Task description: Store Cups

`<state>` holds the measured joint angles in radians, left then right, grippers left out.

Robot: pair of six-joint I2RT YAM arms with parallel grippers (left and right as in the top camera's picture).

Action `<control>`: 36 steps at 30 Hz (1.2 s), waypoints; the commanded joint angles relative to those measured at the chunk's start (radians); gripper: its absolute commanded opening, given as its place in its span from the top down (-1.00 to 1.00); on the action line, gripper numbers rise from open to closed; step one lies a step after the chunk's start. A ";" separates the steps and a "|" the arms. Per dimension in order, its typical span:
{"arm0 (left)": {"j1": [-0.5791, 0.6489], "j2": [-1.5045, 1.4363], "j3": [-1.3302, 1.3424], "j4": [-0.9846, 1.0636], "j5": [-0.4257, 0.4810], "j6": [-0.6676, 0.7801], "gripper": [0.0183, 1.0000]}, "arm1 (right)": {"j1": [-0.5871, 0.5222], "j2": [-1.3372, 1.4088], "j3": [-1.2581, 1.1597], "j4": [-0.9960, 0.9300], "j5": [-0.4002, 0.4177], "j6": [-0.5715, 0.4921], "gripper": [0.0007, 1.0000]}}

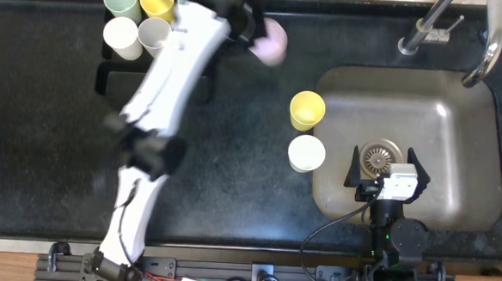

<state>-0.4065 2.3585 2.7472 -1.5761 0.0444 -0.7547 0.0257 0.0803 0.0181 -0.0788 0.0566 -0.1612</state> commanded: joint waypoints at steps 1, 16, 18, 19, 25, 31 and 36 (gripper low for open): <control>0.141 -0.386 -0.193 -0.040 -0.185 -0.094 0.96 | -0.005 -0.009 -0.013 0.005 0.003 0.004 -1.00; 0.622 -0.716 -1.065 0.258 -0.028 -0.110 0.96 | -0.005 -0.009 -0.013 0.005 0.003 0.004 -1.00; 0.626 -0.685 -1.065 0.294 -0.027 -0.110 0.96 | -0.005 -0.009 -0.013 0.006 0.003 0.004 -0.99; 0.628 -0.670 -1.065 0.309 -0.027 -0.110 0.96 | -0.005 -0.009 -0.013 0.005 0.003 0.005 -1.00; 0.637 -0.585 -1.065 0.354 -0.024 -0.111 0.96 | -0.005 -0.009 -0.013 0.005 0.003 0.004 -1.00; 0.642 -0.521 -1.065 0.379 -0.016 -0.111 0.96 | -0.005 -0.009 -0.013 0.005 0.003 0.005 -1.00; 0.644 -0.496 -1.065 0.421 -0.015 -0.111 0.96 | -0.005 -0.009 -0.013 0.005 0.003 0.004 -1.00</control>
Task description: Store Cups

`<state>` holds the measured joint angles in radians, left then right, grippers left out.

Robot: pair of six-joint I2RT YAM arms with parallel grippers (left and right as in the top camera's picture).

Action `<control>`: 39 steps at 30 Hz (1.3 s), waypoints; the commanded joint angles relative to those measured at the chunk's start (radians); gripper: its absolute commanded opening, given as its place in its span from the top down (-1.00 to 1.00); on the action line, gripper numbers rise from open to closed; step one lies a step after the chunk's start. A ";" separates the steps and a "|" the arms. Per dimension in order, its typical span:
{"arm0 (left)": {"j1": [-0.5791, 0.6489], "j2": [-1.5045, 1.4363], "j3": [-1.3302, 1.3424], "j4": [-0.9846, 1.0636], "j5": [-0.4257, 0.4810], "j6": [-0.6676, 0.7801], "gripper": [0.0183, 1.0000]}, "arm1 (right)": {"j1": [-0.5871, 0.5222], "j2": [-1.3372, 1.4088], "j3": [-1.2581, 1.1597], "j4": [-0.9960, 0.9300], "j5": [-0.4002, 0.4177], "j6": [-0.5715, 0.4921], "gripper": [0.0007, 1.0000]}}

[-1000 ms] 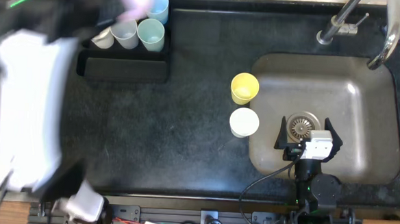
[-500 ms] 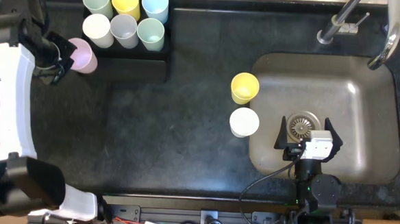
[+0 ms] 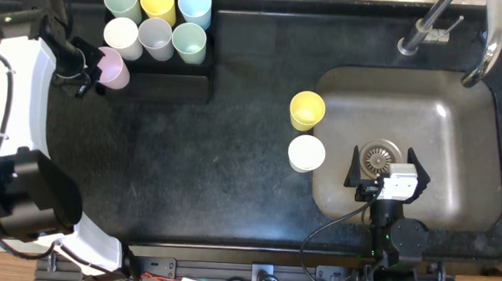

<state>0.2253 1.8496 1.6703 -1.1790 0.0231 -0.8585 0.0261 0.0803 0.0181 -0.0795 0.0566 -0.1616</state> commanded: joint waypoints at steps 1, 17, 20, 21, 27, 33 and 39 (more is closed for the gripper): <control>0.013 0.016 0.012 0.027 0.006 -0.007 0.96 | -0.005 -0.009 -0.013 0.006 0.003 0.005 -1.00; 0.030 0.094 0.012 0.029 0.029 -0.007 0.96 | -0.005 -0.009 -0.013 0.006 0.003 0.005 -0.99; 0.030 0.105 0.012 0.040 0.029 -0.007 0.96 | -0.005 -0.009 -0.013 0.006 0.003 0.005 -1.00; 0.030 0.109 0.012 0.043 0.029 -0.007 0.96 | -0.005 -0.009 -0.013 0.006 0.003 0.005 -1.00; 0.030 0.133 0.012 0.046 0.030 -0.007 0.96 | -0.005 -0.009 -0.013 0.006 0.003 0.005 -1.00; 0.028 0.144 0.012 0.046 0.040 -0.007 -0.45 | -0.005 -0.009 -0.013 0.006 0.003 0.005 -1.00; 0.026 0.124 0.012 0.045 0.048 -0.007 -1.00 | -0.005 -0.009 -0.013 0.006 0.003 0.005 -1.00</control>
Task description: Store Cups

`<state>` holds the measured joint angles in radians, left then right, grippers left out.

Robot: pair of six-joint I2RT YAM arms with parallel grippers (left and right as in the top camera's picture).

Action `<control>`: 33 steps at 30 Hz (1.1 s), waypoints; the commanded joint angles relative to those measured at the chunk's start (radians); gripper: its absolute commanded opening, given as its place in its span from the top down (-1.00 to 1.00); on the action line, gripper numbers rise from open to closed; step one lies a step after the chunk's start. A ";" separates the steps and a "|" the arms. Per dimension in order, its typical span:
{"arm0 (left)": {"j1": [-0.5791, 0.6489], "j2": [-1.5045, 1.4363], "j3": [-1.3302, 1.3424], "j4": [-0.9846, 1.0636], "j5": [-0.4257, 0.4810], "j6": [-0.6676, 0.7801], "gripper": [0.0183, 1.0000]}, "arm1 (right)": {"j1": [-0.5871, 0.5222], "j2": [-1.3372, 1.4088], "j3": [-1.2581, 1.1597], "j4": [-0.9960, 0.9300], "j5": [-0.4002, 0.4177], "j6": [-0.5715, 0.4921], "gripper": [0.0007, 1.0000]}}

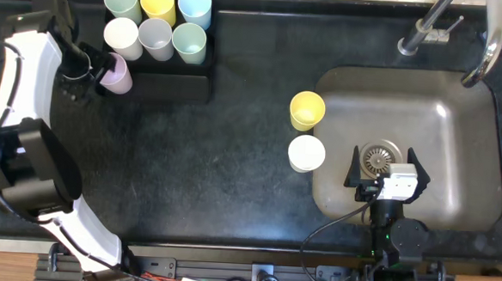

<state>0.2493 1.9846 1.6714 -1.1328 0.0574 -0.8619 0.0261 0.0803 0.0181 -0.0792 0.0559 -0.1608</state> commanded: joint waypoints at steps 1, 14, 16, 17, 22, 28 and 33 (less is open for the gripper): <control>-0.002 -0.024 0.011 -0.001 0.013 -0.003 -0.99 | -0.005 -0.009 -0.013 0.006 0.004 0.004 -0.99; -0.486 -0.274 0.013 0.178 -0.106 0.179 -1.00 | -0.005 -0.009 -0.013 0.006 0.004 0.004 -0.99; -0.637 -0.260 0.013 0.223 -0.216 0.177 -1.00 | -0.005 -0.009 -0.013 0.006 0.004 0.004 -1.00; -0.719 -0.244 0.013 0.251 -0.273 0.171 -1.00 | -0.005 -0.009 -0.013 0.006 0.004 0.004 -1.00; -0.970 -0.143 0.013 0.292 -0.394 -0.036 -1.00 | -0.005 -0.009 -0.013 0.006 0.004 0.004 -1.00; -1.025 -0.058 0.013 0.290 -0.243 -0.168 -1.00 | -0.005 -0.009 -0.013 0.006 0.004 0.004 -0.99; -1.017 -0.016 0.013 0.286 -0.150 -0.168 -1.00 | -0.005 -0.009 -0.013 0.006 0.004 0.004 -1.00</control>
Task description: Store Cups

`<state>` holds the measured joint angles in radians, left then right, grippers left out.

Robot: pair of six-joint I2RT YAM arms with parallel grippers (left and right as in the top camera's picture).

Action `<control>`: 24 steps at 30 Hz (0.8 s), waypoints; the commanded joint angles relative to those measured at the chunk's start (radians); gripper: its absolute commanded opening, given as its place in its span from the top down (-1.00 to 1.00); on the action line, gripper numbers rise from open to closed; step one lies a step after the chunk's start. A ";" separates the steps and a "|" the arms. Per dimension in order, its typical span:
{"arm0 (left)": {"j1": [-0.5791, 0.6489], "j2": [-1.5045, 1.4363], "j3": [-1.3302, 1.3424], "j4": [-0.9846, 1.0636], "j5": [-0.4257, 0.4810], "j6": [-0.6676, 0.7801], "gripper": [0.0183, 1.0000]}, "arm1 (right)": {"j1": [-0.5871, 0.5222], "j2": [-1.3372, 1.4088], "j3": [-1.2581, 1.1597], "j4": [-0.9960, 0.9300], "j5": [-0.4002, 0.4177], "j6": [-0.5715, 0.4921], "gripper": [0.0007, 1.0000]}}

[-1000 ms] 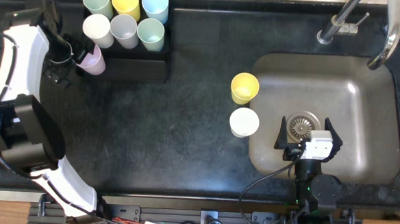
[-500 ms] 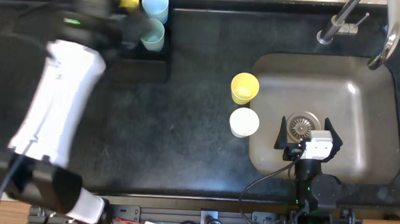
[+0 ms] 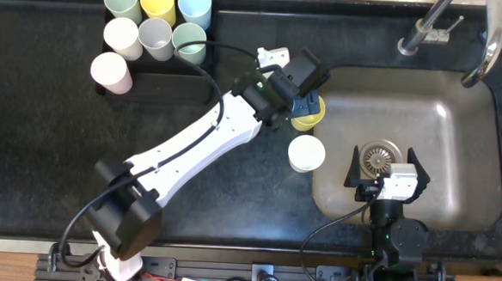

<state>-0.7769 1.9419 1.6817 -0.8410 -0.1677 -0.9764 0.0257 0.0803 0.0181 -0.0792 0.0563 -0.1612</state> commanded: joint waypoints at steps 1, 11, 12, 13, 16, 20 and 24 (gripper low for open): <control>0.010 0.033 0.003 -0.009 0.081 -0.053 -1.00 | -0.005 -0.009 -0.013 0.006 0.003 0.004 -1.00; 0.035 0.097 0.003 -0.033 0.167 -0.053 -1.00 | -0.005 -0.009 -0.013 0.006 0.003 0.004 -1.00; 0.036 0.099 0.003 -0.033 0.167 -0.053 -1.00 | -0.005 -0.009 -0.013 0.006 0.003 0.005 -1.00; 0.037 0.103 0.003 -0.032 0.167 -0.053 -0.99 | -0.005 -0.009 -0.013 0.006 0.003 0.005 -1.00; 0.037 0.113 0.003 -0.031 0.163 -0.054 -0.81 | -0.005 -0.009 -0.013 0.006 0.003 0.005 -1.00; 0.037 0.118 0.003 -0.019 0.147 -0.054 0.52 | -0.005 -0.009 -0.013 0.006 0.003 0.004 -1.00; 0.039 0.117 0.003 0.003 0.114 -0.053 0.96 | -0.005 -0.009 -0.013 0.006 0.003 0.005 -0.99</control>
<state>-0.7414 2.0491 1.6817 -0.8509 -0.0196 -1.0218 0.0257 0.0803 0.0181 -0.0788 0.0563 -0.1616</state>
